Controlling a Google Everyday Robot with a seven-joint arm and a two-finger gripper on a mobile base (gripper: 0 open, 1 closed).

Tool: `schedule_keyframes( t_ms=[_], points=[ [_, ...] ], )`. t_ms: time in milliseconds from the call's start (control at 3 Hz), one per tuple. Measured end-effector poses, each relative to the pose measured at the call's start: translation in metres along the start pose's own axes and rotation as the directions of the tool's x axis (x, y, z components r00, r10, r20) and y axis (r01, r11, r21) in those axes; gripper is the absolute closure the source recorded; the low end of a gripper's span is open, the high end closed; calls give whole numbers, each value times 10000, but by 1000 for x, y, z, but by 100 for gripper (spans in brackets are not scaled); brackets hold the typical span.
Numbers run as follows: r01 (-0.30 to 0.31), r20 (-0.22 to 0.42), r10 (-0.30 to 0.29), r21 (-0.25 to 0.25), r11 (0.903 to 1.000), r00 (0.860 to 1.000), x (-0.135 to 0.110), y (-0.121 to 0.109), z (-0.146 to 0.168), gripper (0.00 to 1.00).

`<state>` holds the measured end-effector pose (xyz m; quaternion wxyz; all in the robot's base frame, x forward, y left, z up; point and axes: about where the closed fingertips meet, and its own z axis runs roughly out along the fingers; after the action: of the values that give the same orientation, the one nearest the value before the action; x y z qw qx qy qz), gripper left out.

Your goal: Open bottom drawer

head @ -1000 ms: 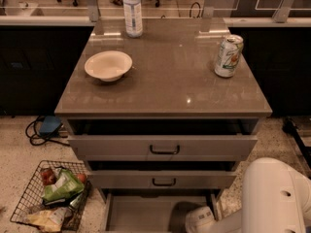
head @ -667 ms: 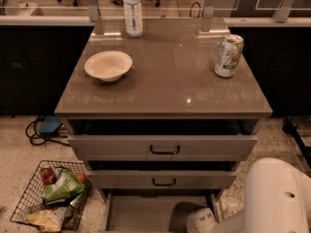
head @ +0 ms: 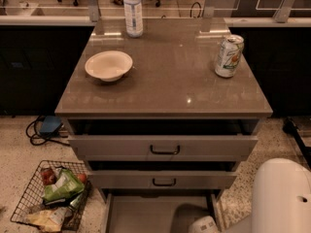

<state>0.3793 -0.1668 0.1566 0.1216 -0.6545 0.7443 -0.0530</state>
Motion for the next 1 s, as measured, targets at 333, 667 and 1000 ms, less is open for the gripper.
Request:
schedule_keyframes(
  t_ms=[333, 667, 1000],
  points=[
    [12, -11, -12, -39, 10000, 10000, 0, 1, -1, 100],
    [122, -66, -124, -238, 9996, 9999, 1, 13, -8, 100],
    [123, -65, -124, -240, 9996, 9999, 1, 13, -8, 100]
  ],
)
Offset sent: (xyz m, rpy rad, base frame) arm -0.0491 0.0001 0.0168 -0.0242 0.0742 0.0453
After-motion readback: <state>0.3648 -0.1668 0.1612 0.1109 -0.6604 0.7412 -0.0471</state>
